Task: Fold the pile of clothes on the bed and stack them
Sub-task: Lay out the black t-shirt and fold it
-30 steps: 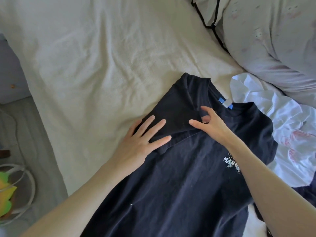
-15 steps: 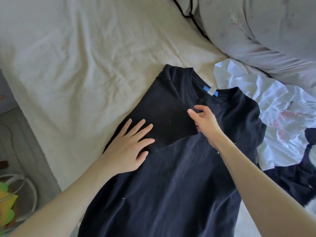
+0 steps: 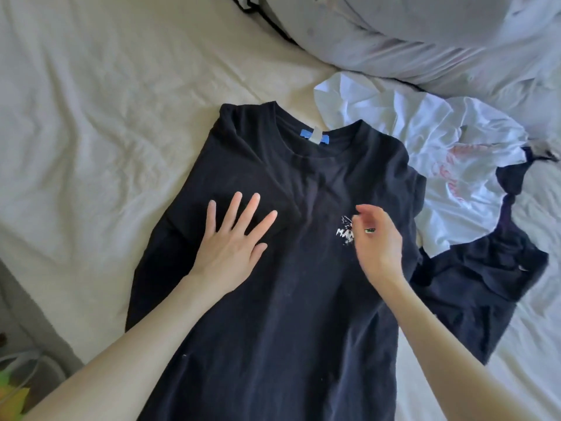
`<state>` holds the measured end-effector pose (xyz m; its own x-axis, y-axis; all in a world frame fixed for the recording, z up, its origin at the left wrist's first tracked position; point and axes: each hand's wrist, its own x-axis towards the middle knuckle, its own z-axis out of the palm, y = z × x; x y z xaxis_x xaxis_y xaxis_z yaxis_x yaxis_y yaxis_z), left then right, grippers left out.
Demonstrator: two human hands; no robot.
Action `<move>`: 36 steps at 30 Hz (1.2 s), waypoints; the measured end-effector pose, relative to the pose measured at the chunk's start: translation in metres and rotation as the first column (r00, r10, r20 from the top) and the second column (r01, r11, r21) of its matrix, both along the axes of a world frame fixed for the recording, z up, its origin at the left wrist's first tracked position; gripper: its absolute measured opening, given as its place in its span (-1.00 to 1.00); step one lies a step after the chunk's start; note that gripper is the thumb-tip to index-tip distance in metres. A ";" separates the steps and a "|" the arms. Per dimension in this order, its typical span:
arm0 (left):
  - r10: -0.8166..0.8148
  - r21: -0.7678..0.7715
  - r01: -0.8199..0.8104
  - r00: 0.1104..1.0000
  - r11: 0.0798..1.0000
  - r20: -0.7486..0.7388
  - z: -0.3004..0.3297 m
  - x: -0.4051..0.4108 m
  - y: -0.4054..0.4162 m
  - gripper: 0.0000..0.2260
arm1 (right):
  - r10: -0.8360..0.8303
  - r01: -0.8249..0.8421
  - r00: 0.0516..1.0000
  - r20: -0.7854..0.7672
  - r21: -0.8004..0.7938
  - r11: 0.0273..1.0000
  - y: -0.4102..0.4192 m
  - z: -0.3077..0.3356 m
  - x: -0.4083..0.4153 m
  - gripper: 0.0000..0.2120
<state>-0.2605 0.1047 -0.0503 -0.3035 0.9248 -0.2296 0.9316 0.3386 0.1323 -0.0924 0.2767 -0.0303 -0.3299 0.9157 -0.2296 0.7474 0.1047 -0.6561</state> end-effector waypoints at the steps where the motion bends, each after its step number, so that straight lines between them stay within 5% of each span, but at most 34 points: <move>1: -0.029 0.014 0.028 1.000 0.999 0.004 -0.002 0.009 0.009 -0.48 | -0.078 0.076 0.996 0.032 0.061 0.995 0.006 0.001 0.017 -0.82; 4: -0.035 -0.041 0.037 0.998 0.998 0.059 -0.013 0.035 0.036 -0.47 | -0.334 0.327 0.929 0.160 0.070 0.942 0.024 0.001 0.068 -0.82; 8: 0.018 -0.219 -0.016 1.000 0.976 0.007 -0.038 0.052 0.052 -0.39 | -0.428 0.515 0.842 0.329 -0.252 0.820 0.037 -0.005 0.101 -0.62; 13: 0.019 -0.310 -0.018 1.000 0.951 0.000 -0.044 0.049 0.053 -0.36 | -0.731 0.496 0.667 0.144 -0.818 0.292 0.052 0.005 0.095 -0.68; 15: 0.025 -0.338 -0.024 1.000 0.941 0.000 -0.043 0.050 0.054 -0.37 | -0.863 0.508 0.500 0.068 -0.830 0.229 0.056 0.011 0.087 -0.74; 17: 0.037 -0.350 -0.033 0.999 0.936 0.005 -0.043 0.051 0.055 -0.40 | -0.924 0.601 0.379 -0.057 -0.744 0.292 0.058 0.015 0.079 -0.76; 21: 0.056 -0.369 -0.044 0.998 0.928 0.022 -0.042 0.051 0.055 -0.42 | -0.909 0.694 0.409 -0.080 -0.619 0.367 0.040 0.013 0.072 -0.80; 26: 0.065 -0.392 -0.045 0.997 0.919 0.038 -0.039 0.050 0.057 -0.43 | -0.878 0.501 0.451 0.161 -0.859 0.100 0.033 -0.003 0.082 -0.35; 29: 0.073 -0.403 -0.049 0.996 0.914 0.046 -0.038 0.050 0.057 -0.44 | -0.850 0.408 0.482 0.213 -0.913 0.002 0.042 0.000 0.084 -0.52; 32: 0.075 -0.412 -0.050 0.996 0.910 0.044 -0.038 0.050 0.057 -0.43 | -0.927 0.444 0.369 0.072 -0.890 0.107 0.047 0.002 0.081 -0.76; 34: 0.073 -0.422 -0.048 0.996 0.905 0.045 -0.037 0.050 0.057 -0.43 | -0.942 0.589 0.284 -0.181 -0.742 0.320 0.044 0.006 0.078 -0.79; 36: 0.072 -0.428 -0.045 0.996 0.902 0.047 -0.036 0.050 0.058 -0.43 | -0.767 0.667 0.456 -0.452 -0.397 0.630 0.033 0.016 0.073 -0.82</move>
